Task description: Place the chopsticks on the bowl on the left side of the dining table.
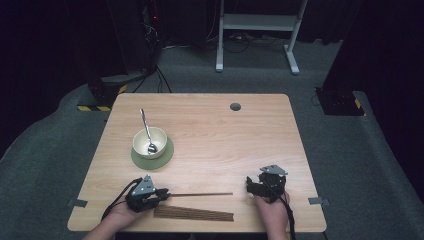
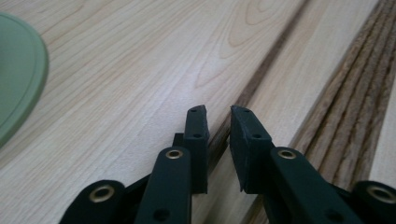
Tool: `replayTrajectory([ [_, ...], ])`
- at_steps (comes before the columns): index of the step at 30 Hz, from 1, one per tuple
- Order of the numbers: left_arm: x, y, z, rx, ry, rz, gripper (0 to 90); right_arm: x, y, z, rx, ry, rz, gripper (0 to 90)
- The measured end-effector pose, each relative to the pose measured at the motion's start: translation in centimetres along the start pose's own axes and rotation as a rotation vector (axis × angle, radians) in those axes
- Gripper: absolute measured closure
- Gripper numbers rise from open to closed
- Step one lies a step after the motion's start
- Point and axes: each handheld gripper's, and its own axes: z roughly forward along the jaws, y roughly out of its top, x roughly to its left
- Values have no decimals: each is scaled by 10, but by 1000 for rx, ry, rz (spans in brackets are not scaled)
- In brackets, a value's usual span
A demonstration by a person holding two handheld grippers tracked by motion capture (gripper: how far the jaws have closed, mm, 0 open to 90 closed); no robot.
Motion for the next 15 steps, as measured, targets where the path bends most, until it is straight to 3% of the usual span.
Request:
replayTrajectory([
  [7,2,-1,0,-4,24,-8,814,0,0,0,1,-1,1,131],
  [12,2,0,3,-16,52,-19,703,1,0,0,2,-4,6,128],
  [15,2,1,5,-25,42,-15,757,1,0,0,2,-3,6,128],
])
